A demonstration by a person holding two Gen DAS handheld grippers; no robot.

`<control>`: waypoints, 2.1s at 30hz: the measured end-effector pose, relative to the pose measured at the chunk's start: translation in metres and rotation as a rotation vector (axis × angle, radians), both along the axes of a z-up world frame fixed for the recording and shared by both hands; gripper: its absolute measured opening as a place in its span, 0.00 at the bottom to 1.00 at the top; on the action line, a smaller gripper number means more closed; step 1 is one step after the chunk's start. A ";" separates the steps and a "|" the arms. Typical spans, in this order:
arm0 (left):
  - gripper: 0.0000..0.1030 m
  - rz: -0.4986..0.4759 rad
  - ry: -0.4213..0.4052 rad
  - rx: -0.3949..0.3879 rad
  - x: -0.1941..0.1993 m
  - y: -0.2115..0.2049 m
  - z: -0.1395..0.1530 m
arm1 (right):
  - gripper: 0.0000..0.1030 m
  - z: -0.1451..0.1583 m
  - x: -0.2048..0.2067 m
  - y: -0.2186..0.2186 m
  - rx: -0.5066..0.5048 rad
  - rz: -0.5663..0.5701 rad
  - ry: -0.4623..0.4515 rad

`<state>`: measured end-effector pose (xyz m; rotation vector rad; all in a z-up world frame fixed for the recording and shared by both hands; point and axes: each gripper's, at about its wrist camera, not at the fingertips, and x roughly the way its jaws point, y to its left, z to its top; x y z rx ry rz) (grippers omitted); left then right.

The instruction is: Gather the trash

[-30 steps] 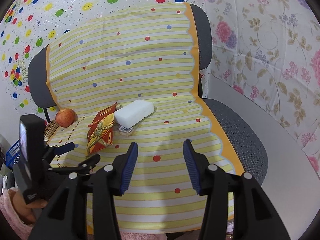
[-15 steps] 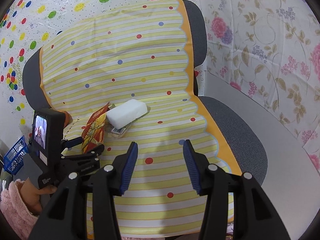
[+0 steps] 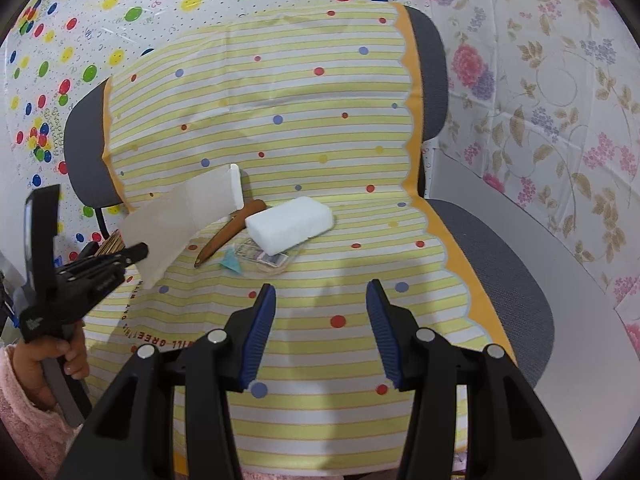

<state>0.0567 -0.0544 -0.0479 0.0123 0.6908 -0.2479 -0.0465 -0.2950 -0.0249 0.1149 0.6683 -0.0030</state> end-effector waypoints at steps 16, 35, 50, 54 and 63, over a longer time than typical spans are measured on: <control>0.04 -0.013 0.135 -0.040 0.028 0.029 -0.033 | 0.45 -0.030 0.092 0.043 -0.019 0.092 0.072; 0.00 0.004 0.133 -0.052 0.063 0.023 -0.036 | 0.45 -0.060 0.149 0.046 0.000 0.108 0.142; 0.00 0.034 0.023 -0.141 0.030 0.043 0.008 | 0.20 -0.027 0.136 0.046 -0.068 0.078 0.039; 0.00 -0.004 -0.012 -0.159 0.010 0.030 0.025 | 0.21 0.006 0.097 0.038 -0.078 0.071 -0.023; 0.00 -0.113 -0.019 -0.158 -0.047 -0.006 0.038 | 0.21 0.022 0.007 0.008 -0.065 -0.007 -0.031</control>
